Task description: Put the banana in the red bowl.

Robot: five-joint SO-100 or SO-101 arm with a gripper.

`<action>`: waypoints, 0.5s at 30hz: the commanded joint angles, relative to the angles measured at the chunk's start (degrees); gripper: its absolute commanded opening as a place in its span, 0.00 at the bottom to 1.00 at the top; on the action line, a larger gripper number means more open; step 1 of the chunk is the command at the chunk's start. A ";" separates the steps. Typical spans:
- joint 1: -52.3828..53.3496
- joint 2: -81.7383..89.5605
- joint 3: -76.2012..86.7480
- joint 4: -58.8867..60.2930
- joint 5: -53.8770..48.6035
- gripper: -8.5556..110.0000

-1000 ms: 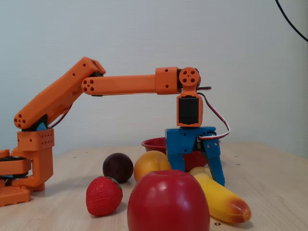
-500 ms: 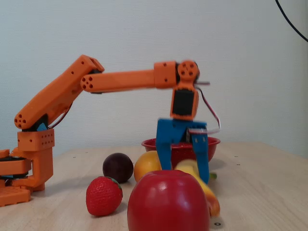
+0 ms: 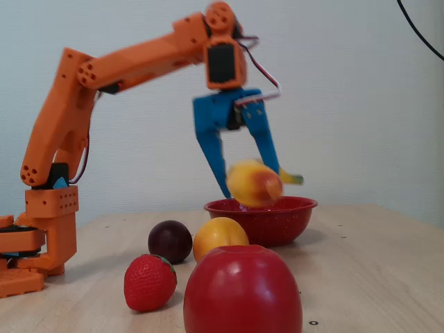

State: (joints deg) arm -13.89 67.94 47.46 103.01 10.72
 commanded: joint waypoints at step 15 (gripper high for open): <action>20.65 19.78 3.52 -3.25 -1.14 0.07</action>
State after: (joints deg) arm 4.31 79.72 53.44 102.04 8.09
